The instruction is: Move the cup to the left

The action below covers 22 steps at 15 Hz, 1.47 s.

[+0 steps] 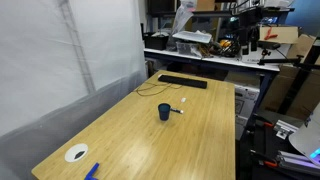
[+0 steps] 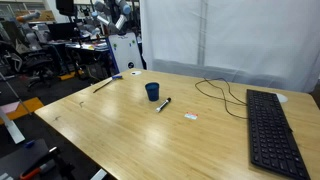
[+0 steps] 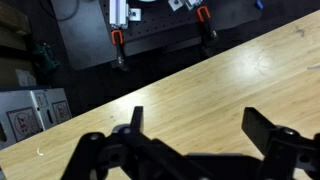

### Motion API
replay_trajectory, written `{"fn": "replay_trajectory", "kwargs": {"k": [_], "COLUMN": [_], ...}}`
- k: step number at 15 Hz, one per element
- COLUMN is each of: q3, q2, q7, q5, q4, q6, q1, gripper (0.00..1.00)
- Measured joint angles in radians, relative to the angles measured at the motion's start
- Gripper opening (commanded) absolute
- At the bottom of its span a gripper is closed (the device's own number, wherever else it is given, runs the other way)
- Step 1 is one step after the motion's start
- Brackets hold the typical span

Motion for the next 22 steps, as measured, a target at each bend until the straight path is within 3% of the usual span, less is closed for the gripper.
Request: {"fn": "replay_trajectory", "kwargs": {"k": [15, 22], "q3": [0.001, 0.036], "q2": [-0.001, 0.118], "q7": [-0.002, -0.090], "q5": [0.001, 0.013], "q4": [0.001, 0.000], "q6": [0.001, 0.064], "q1": [0.001, 0.080], "gripper": [1.00, 1.00]}}
